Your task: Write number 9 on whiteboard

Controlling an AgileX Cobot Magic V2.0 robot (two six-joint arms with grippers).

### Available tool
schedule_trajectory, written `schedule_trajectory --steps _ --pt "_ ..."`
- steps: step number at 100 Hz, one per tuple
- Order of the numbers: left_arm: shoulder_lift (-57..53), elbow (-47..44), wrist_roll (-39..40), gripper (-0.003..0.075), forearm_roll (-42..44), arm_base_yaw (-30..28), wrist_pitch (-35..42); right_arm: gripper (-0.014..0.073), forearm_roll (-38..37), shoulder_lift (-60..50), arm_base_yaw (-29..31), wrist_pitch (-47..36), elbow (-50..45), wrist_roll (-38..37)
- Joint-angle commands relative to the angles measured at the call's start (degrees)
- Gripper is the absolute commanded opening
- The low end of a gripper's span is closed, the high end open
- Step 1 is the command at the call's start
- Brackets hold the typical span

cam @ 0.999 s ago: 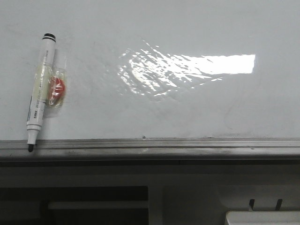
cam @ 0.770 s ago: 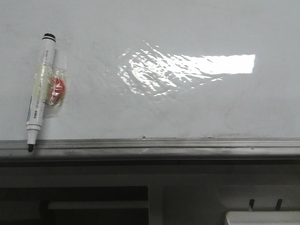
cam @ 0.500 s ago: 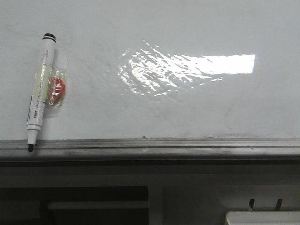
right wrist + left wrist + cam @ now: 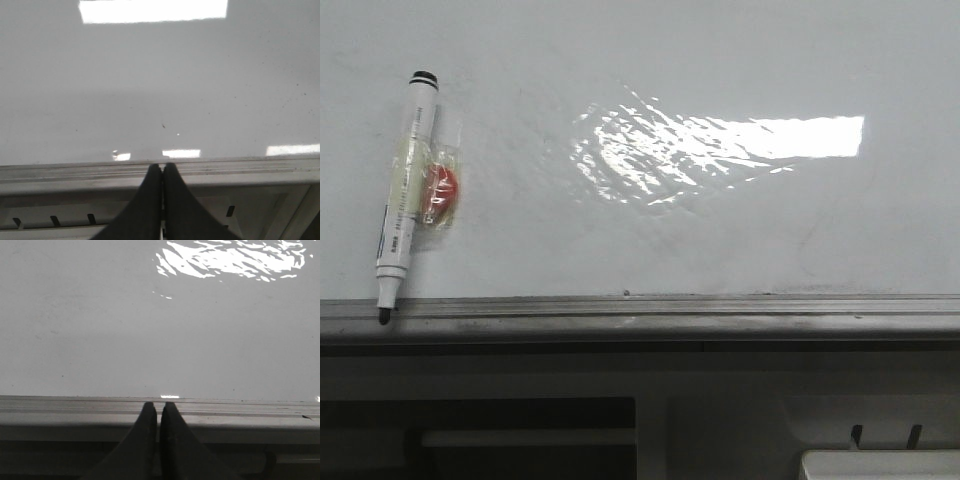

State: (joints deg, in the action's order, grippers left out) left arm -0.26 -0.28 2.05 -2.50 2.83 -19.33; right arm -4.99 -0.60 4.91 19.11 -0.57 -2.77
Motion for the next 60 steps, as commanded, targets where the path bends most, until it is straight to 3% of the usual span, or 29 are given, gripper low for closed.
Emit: schedule_trajectory --steps 1,49,60 --pt "-1.51 -2.34 0.5 -0.002 0.07 -0.16 2.91 -0.0069 0.11 -0.83 0.32 -1.47 -1.48 0.28" --pt "-1.51 -2.34 0.5 -0.002 0.17 -0.16 4.25 -0.0069 -1.92 -0.83 0.32 -3.15 -1.48 0.28" --pt "-1.51 -2.34 0.5 -0.002 -0.5 -0.16 7.84 -0.0069 -7.59 -0.83 0.32 -3.32 -1.48 0.28"
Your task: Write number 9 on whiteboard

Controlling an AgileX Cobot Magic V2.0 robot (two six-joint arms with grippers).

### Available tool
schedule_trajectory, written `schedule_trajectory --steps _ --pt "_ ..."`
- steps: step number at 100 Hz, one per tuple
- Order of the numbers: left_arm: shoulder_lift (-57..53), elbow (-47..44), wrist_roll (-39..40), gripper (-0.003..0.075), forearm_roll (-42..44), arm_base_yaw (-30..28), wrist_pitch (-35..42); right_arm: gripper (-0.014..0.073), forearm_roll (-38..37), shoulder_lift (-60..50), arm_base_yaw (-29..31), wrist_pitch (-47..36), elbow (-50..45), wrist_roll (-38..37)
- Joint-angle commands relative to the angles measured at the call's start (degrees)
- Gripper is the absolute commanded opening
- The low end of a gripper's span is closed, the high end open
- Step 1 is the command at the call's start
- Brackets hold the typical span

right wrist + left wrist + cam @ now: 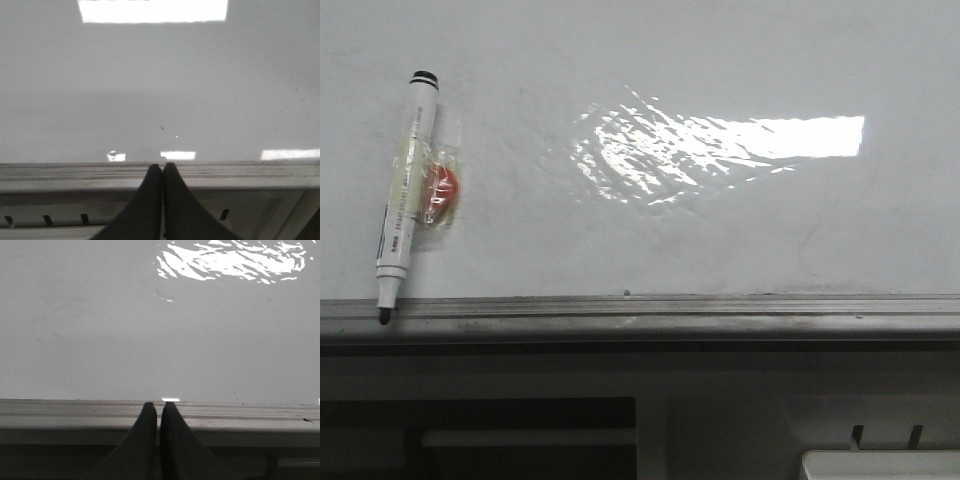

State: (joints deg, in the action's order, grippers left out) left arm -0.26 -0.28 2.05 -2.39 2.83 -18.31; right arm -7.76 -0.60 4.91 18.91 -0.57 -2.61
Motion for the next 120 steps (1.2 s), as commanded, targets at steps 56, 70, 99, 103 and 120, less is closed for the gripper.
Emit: schedule_trajectory --steps 56,70,99,103,120 --pt "-1.51 -2.08 0.5 -0.002 1.51 -0.38 28.66 -0.0069 0.61 -0.83 0.32 -36.95 -1.36 -2.39" --pt "-0.82 1.25 0.5 -0.002 1.13 -0.38 25.71 -0.0069 2.44 -0.7 0.22 -27.88 2.07 -2.79" --pt "12.25 15.15 0.5 -0.002 1.75 -0.28 13.2 -0.0069 12.48 9.94 0.22 1.58 17.85 -4.42" --pt "14.28 16.38 0.5 -0.002 1.75 -0.28 12.94 -0.0069 13.03 11.64 0.22 3.33 19.08 -4.42" --pt "20.96 18.32 0.5 0.0018 1.75 -0.28 13.97 -0.0069 13.03 16.55 0.22 0.93 20.59 -4.42"
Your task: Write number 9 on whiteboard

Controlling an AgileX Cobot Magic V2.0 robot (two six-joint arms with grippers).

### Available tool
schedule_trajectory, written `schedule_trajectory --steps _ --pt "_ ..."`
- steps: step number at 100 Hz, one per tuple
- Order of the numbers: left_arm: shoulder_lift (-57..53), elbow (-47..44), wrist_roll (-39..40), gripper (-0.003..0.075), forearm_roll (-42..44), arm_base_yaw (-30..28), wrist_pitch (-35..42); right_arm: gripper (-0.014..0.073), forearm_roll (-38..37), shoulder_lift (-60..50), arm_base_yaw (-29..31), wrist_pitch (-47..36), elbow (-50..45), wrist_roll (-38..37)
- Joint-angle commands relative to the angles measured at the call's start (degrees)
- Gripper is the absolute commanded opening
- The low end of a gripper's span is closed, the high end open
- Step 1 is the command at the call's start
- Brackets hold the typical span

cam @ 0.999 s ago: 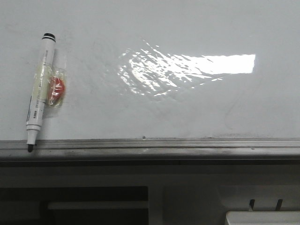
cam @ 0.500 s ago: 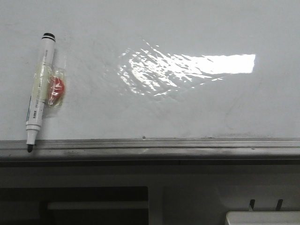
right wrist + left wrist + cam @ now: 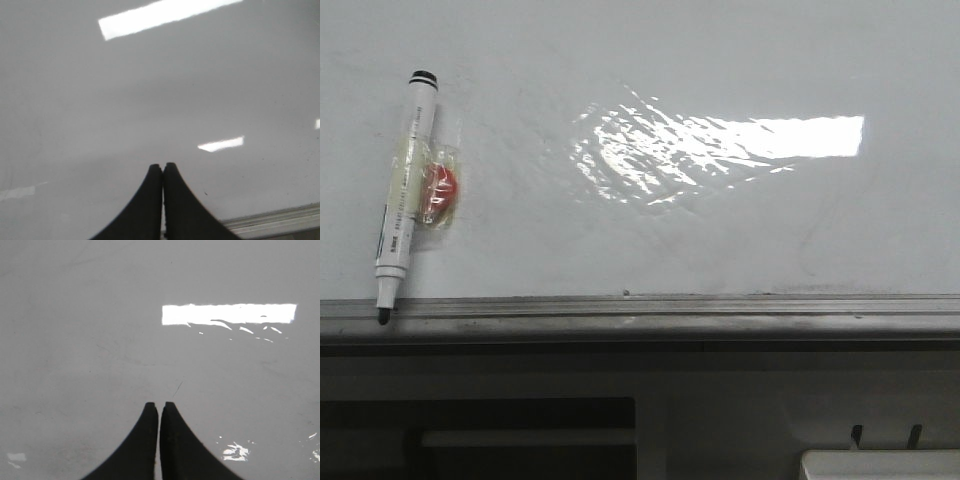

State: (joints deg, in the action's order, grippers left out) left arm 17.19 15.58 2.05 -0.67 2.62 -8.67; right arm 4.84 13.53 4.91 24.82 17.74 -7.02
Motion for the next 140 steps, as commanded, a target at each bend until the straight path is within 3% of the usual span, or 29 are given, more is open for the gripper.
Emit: schedule_trajectory --steps 1,7,19,26,44,78,89,114,140 --pt "3.97 2.46 0.5 0.0034 0.04 0.04 4.59 -0.0069 0.43 2.4 0.11 -5.15 2.28 -0.01" --pt "5.69 2.46 0.5 0.012 0.04 0.04 5.25 -0.0069 0.43 2.65 0.11 -5.13 2.28 -0.01" --pt "9.16 2.46 0.5 0.0363 -0.32 0.04 8.67 -0.0069 0.43 2.65 0.11 -4.59 2.28 -0.01" --pt "11.31 2.46 0.6 0.0418 -0.93 0.04 11.33 -0.0069 0.43 2.65 0.11 -3.78 2.28 -0.01" --pt "15.24 2.46 0.6 0.042 -3.89 4.81 16.67 -0.0069 0.43 2.65 0.11 -3.68 2.28 -0.01" --pt "20.25 2.46 0.6 0.0419 -4.3 28.55 17.03 -0.0069 0.43 2.65 0.11 -3.17 2.28 -0.01" --pt "23.55 2.46 0.6 0.0419 -8.19 34.07 17.03 -0.0069 0.43 2.65 0.11 -3.17 2.28 -0.01" --pt "33.76 2.46 0.6 0.0419 -10.86 37.02 19.23 -0.0069 0.43 2.65 0.11 -3.17 2.28 -0.01" --pt "40.6 2.46 0.6 0.0419 -10.98 37.02 27.34 -0.0069 0.43 2.65 0.11 -3.17 2.28 -0.01"
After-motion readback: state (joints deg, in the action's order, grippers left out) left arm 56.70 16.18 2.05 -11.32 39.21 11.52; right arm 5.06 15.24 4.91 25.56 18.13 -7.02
